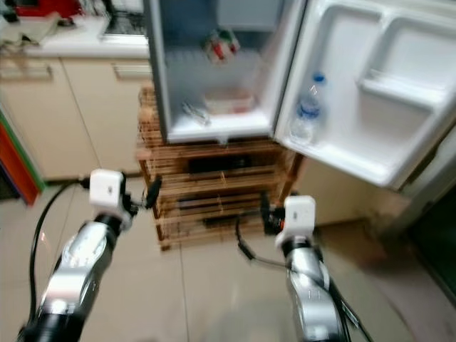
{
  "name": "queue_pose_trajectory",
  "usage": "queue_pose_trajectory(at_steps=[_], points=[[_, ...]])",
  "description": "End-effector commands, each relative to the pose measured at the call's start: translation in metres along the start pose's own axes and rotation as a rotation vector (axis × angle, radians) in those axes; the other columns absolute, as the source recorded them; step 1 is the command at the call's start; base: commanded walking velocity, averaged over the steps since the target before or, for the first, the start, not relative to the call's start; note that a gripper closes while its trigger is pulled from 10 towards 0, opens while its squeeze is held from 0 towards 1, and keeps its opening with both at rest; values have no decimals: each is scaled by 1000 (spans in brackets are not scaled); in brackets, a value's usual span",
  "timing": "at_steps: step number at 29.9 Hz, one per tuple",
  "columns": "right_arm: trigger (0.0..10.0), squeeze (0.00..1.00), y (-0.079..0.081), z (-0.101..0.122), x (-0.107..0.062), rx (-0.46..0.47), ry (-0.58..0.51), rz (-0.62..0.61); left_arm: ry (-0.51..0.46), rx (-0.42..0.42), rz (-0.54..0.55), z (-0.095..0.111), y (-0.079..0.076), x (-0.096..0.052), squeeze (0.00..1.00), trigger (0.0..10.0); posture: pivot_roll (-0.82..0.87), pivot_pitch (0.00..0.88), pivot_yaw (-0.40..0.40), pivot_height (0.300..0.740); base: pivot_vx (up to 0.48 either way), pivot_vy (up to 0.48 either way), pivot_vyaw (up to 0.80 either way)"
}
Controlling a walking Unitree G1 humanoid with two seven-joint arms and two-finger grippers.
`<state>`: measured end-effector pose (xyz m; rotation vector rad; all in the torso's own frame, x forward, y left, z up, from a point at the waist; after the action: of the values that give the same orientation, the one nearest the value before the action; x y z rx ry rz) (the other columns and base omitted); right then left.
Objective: Restocking fridge
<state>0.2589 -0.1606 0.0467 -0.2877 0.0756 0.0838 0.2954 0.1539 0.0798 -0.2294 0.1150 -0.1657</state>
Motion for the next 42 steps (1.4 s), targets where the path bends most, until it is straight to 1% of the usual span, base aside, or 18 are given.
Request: queue_pose_trajectory(at_steps=[1,7,10,13,16,25,29,35,38,42], points=[[10000,0,-8,1,-1,-29,-9,-14,-6,11,-36,2,-10,5,0,10000,-37,0,-8,740,0,-454,0],[10000,0,-2,-2,-2,-44,1,16,18,-12,-7,-7,-15,10,0,10000,-49,0,0,740,0,-462,0],[10000,0,-1,-2,1,-44,3,16,10,-19,-5,-6,-17,13,0,10000,-45,0,-4,740,0,-465,0],[10000,0,-2,2,6,-43,-3,15,3,-25,12,-5,-15,15,0,10000,-42,0,-4,740,0,-427,0],[10000,0,-1,4,9,-44,-13,25,-2,-20,16,-4,-16,17,0,10000,-41,0,-4,740,244,-409,0],[10000,0,1,7,16,-61,-13,21,-13,2,4,-2,-17,19,0,10000,-42,0,2,740,247,-409,712],[10000,0,1,5,17,-73,-2,13,-19,8,-1,-1,-18,20,0,10000,-45,0,5,740,246,-409,0],[10000,0,2,5,18,-67,2,2,-23,9,1,0,-18,22,0,10000,-45,0,9,740,248,-408,0],[10000,0,1,3,20,-74,14,-7,-40,8,-3,3,-20,22,0,10000,-43,0,8,740,247,-409,0],[10000,0,0,1,21,-71,20,-11,-41,3,7,3,-18,22,0,10000,-43,0,7,740,247,-409,0]])
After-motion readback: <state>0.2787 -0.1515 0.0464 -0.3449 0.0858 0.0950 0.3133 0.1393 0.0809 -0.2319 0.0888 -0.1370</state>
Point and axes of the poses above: a point about 5 cm out from each wrist's last joint towards the gripper, its own x axis pointing out of the wrist towards the gripper, its own z axis along the axis of the wrist's last joint, y = z × x, the point moved 1 cm from there along x, pointing out of the wrist towards the gripper, and after that the axes turned 15 degrees about -x, right-handed, at the moved point
